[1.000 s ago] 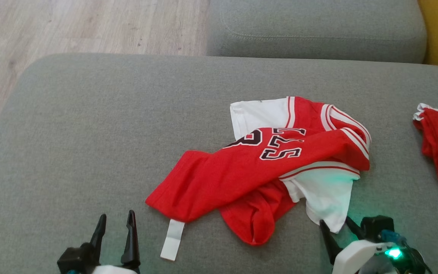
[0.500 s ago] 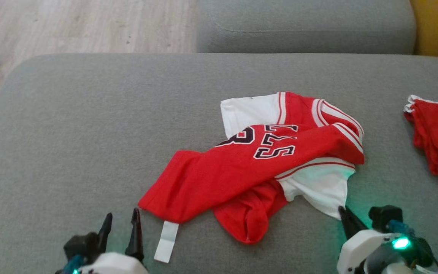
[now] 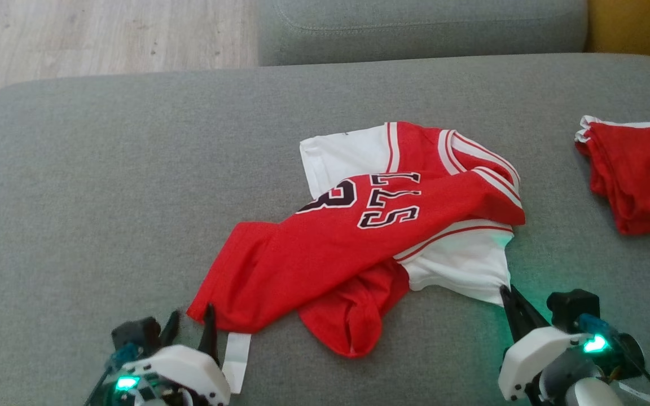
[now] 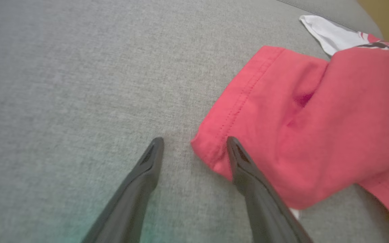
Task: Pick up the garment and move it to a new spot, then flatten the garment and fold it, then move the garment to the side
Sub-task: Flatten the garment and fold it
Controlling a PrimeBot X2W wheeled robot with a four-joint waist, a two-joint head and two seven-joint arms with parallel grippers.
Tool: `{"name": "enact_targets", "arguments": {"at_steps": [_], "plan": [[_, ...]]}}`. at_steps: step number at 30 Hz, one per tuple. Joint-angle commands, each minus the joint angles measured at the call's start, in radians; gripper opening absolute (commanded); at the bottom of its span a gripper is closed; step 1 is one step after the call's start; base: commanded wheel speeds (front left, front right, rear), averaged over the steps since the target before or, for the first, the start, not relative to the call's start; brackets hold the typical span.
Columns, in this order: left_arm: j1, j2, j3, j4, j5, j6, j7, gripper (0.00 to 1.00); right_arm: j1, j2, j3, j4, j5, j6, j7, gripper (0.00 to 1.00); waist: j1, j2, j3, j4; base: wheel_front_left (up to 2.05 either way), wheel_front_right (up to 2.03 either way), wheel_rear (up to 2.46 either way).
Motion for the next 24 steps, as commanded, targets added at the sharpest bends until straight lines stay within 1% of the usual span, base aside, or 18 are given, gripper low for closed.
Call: {"name": "enact_targets", "arguments": {"at_steps": [1, 2, 3, 4, 7, 11, 15, 19, 22, 24], "plan": [[-0.047, -0.002, 0.02, -0.006, -0.006, -0.014, 0.009, 0.58, -0.007, -0.006, 0.025, -0.039, 0.003, -0.001, -0.003, 0.0, -0.0001, 0.0, 0.004, -0.004, 0.0, 0.0, 0.0], [-0.05, -0.005, 0.016, -0.002, -0.008, -0.023, 0.012, 0.37, -0.006, -0.006, 0.024, -0.042, 0.002, -0.001, -0.002, 0.0, -0.0001, 0.0, 0.004, -0.006, 0.0, 0.0, 0.0], [-0.052, -0.007, 0.009, 0.001, -0.009, -0.032, 0.017, 0.02, -0.005, -0.006, 0.021, -0.045, 0.001, -0.001, -0.003, 0.0, -0.0001, 0.0, 0.003, -0.007, 0.0, 0.0, 0.0], [-0.053, -0.008, 0.003, 0.004, -0.009, -0.038, 0.024, 0.0, -0.004, -0.006, 0.019, -0.047, 0.0, -0.001, -0.003, 0.0, -0.0001, 0.0, 0.002, -0.007, 0.0, 0.0, 0.0], [-0.051, -0.006, -0.012, 0.004, -0.007, -0.048, 0.036, 0.0, -0.004, -0.006, 0.012, -0.055, -0.001, -0.001, -0.005, 0.0, -0.0001, 0.0, -0.003, -0.006, 0.0, 0.0, 0.0], [-0.051, 0.0, -0.006, -0.015, -0.001, -0.046, 0.011, 0.0, -0.012, -0.006, 0.006, -0.068, -0.002, -0.001, -0.011, 0.0, -0.0001, 0.0, -0.01, -0.002, 0.0, 0.0, 0.0], [-0.047, 0.017, 0.022, -0.068, -0.002, -0.038, -0.035, 0.0, -0.038, -0.006, -0.01, -0.101, 0.005, -0.001, -0.021, 0.0, -0.0001, 0.0, -0.035, 0.004, 0.0, 0.0, 0.0], [-0.043, 0.042, 0.073, -0.175, -0.022, -0.036, -0.083, 0.0, -0.076, -0.006, -0.056, -0.177, -0.005, -0.001, -0.03, 0.0, -0.0001, 0.0, -0.074, 0.012, 0.0, 0.0, 0.0], [-0.046, 0.079, 0.107, -0.29, -0.02, -0.021, -0.095, 0.0, -0.109, -0.006, -0.09, -0.272, -0.01, -0.001, -0.025, 0.0, -0.0001, 0.0, -0.104, 0.015, 0.0, 0.0, 0.0], [-0.059, 0.114, 0.127, -0.386, -0.005, -0.007, -0.095, 0.0, -0.136, -0.006, -0.106, -0.35, -0.017, -0.001, -0.012, 0.0, -0.0001, 0.0, -0.118, 0.014, 0.0, 0.0, 0.0]]}}
